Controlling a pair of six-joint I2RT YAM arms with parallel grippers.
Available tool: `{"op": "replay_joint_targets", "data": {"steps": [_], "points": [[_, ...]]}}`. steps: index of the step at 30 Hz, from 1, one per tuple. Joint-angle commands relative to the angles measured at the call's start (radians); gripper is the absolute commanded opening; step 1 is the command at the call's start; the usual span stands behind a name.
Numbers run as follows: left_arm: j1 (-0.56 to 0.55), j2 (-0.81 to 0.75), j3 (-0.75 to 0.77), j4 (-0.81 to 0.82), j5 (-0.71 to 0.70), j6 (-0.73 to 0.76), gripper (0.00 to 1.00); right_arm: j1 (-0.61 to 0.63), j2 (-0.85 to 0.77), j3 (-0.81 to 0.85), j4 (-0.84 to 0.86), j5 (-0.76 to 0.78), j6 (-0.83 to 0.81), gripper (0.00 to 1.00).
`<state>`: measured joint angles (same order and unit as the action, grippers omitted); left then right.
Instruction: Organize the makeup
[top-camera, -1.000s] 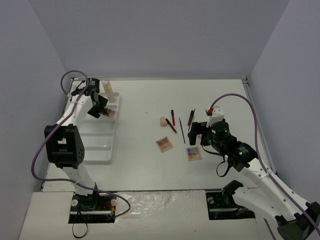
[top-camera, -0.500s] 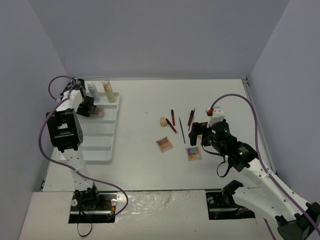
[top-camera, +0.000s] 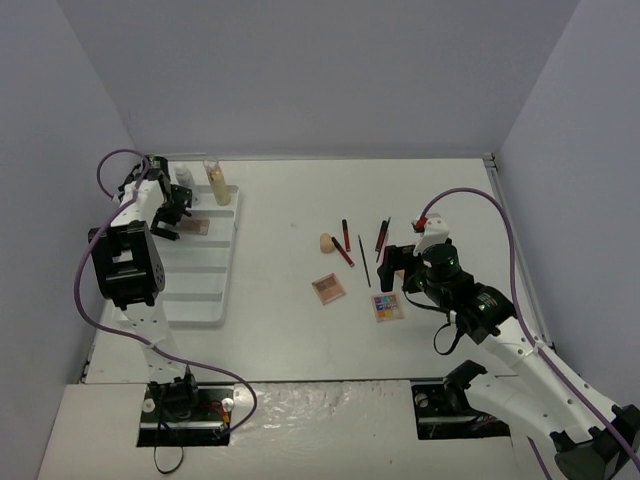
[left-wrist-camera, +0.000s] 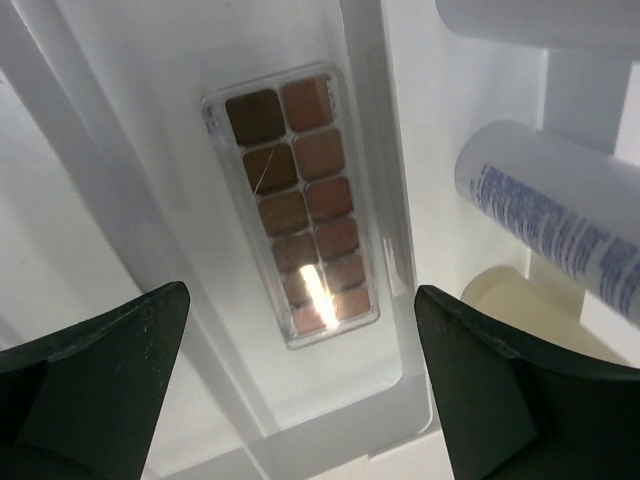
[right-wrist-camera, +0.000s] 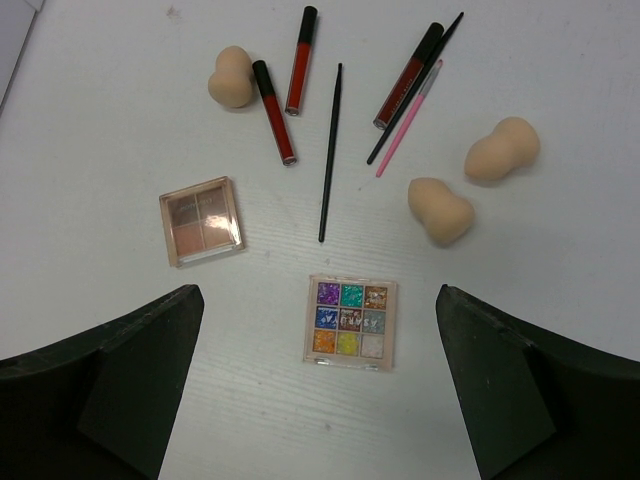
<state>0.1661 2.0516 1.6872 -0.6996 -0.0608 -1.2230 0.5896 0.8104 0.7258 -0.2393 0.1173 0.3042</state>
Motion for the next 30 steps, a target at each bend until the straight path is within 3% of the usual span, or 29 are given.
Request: {"op": "replay_joint_targets", "data": {"steps": [1,8,12,17,22,30], "points": [[-0.129,-0.190,0.000,-0.036,0.019,0.157,0.97,-0.004,-0.004,0.046,0.034,0.035,-0.014,1.00],[-0.476,-0.301,-0.157,-0.090,-0.075,0.216,0.97,-0.004,-0.002,0.059,0.035,0.057,-0.008,1.00],[-0.651,-0.285,-0.218,-0.080,-0.085,0.136,0.97,-0.004,-0.004,0.064,0.035,0.064,-0.013,1.00],[-0.842,-0.205,-0.169,-0.088,-0.090,0.026,0.97,-0.005,-0.015,0.053,0.034,0.059,-0.008,1.00],[-0.949,-0.084,-0.046,-0.158,-0.117,-0.038,0.97,-0.005,-0.053,0.035,0.035,0.048,0.001,1.00],[-1.002,0.006,0.005,-0.173,-0.107,-0.096,0.97,-0.005,-0.111,0.016,0.034,0.043,0.007,1.00]]}}
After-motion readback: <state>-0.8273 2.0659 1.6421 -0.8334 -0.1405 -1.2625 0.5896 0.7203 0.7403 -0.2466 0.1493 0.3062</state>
